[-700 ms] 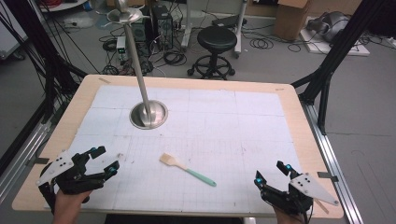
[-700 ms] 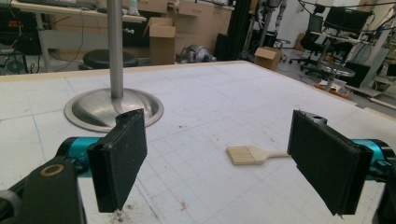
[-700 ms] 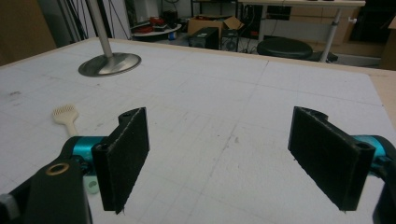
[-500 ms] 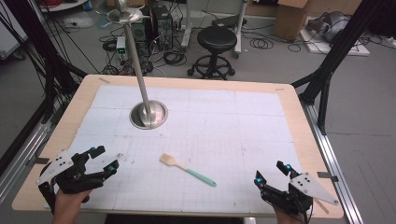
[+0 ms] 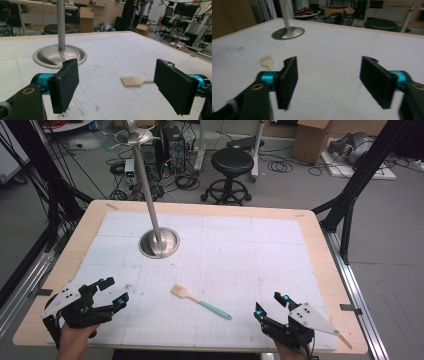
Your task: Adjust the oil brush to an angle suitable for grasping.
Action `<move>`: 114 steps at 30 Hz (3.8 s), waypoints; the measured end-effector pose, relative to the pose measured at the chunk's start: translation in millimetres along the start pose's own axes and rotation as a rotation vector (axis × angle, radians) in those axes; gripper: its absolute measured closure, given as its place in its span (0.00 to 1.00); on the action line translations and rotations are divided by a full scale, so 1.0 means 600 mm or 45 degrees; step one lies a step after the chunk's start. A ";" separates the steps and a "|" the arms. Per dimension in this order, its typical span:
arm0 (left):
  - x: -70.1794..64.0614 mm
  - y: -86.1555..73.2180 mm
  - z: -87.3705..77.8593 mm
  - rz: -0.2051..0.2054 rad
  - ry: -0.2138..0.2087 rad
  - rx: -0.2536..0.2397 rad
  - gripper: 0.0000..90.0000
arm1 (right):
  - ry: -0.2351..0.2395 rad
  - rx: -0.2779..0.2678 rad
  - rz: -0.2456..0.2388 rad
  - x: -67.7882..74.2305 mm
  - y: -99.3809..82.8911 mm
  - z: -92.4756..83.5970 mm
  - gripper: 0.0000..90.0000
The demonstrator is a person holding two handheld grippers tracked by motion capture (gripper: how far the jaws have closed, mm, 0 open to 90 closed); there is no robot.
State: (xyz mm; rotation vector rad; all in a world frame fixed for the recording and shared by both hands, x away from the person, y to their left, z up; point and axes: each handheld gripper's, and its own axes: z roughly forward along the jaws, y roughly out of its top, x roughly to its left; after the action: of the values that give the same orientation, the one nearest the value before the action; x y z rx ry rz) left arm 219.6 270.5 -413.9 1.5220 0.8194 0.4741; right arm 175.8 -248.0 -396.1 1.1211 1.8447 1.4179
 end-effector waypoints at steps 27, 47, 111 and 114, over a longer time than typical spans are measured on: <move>0.007 -0.003 0.003 -0.033 0.002 0.016 0.25 | 0.354 0.499 -0.199 0.115 -0.052 0.146 0.99; 0.008 -0.004 0.002 -0.038 0.008 0.023 0.25 | 0.203 0.531 -0.151 0.072 -0.048 0.163 0.98; 0.013 -0.006 0.005 -0.070 0.022 0.049 0.26 | -0.127 0.527 0.003 -0.031 0.022 0.250 0.98; 0.014 -0.007 0.004 -0.069 0.024 0.046 0.26 | -0.134 0.553 -0.010 -0.036 0.016 0.252 0.98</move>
State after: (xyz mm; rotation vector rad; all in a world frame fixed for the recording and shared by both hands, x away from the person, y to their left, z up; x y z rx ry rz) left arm 225.8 275.0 -419.5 1.5261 0.8862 0.4363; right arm 312.8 -190.9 -432.5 1.3604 2.1335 0.9525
